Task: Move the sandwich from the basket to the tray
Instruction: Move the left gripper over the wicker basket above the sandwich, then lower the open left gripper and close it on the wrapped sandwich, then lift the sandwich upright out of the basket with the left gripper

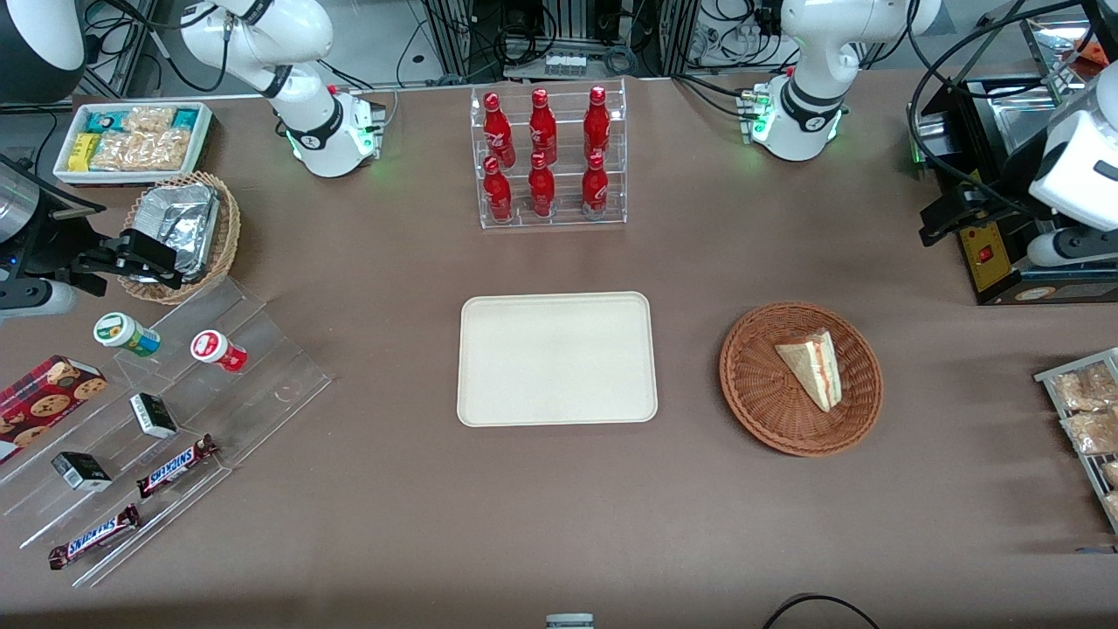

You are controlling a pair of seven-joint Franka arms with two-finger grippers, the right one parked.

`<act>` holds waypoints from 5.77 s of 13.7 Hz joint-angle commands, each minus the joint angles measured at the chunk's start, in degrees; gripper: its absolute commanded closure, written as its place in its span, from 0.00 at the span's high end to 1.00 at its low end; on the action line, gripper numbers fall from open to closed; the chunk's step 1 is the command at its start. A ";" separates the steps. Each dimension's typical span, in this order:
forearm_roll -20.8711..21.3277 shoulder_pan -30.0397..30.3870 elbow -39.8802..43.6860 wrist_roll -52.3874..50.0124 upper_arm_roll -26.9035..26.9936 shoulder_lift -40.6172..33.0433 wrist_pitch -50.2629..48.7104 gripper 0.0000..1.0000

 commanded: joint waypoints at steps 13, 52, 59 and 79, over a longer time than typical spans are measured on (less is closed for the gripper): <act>-0.32 -0.57 -25.15 -1.49 -0.01 -8.09 16.12 1.00; -0.23 -1.80 -48.65 -25.49 -0.45 9.30 65.62 0.58; -0.23 -1.80 -48.74 -24.97 -0.18 7.55 65.63 0.00; 7.77 -2.41 -29.77 -16.17 -17.31 4.80 34.34 0.00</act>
